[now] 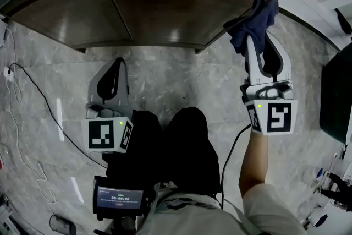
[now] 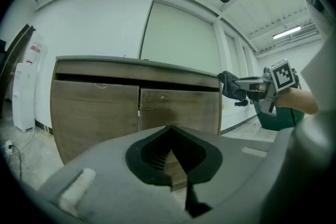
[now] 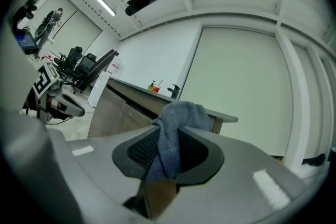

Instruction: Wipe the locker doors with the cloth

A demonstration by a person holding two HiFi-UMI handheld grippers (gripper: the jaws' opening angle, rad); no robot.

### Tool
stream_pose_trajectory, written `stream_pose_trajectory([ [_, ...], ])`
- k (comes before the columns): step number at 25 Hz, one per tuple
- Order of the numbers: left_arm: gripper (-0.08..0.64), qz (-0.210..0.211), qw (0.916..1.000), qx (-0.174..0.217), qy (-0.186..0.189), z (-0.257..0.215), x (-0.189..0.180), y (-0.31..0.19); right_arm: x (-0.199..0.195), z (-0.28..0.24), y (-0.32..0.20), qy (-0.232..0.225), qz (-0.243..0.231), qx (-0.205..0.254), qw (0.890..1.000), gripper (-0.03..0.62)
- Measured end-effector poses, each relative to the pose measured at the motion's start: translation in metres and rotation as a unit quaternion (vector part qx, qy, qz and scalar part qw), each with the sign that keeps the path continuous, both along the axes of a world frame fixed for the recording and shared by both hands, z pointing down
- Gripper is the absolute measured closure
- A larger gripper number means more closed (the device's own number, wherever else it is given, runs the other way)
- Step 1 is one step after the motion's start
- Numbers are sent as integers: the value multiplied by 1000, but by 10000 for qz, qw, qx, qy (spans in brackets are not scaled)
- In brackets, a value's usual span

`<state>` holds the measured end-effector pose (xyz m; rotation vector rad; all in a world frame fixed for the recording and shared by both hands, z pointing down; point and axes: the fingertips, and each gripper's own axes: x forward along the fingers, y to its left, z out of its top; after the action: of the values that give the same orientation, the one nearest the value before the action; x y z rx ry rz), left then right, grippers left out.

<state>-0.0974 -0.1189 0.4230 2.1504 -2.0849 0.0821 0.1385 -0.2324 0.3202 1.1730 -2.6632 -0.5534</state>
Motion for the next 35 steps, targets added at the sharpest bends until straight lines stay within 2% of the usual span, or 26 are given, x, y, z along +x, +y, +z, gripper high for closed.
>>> stream_pose_trajectory([
  [5,557,129,9993,313,-144,52,6,-15,-13,48,-6,-22,-111,465,9989,491],
  [10,558,32,9972,616,-420,76,3,-2,-20,77,-10,-95,-100,774,9969,489],
  [20,558,-139,9972,513,-522,86,-2,38,-15,69,-43,553,136,1166,9915,489],
  [25,557,-240,9963,551,-612,82,-6,49,-19,64,-74,714,145,1365,9880,489],
  [29,557,-343,9959,519,-654,83,-11,58,-26,79,-94,855,122,1226,9887,488],
  [35,557,-411,9962,428,-640,90,-13,63,-28,94,-96,932,90,1187,9885,488],
])
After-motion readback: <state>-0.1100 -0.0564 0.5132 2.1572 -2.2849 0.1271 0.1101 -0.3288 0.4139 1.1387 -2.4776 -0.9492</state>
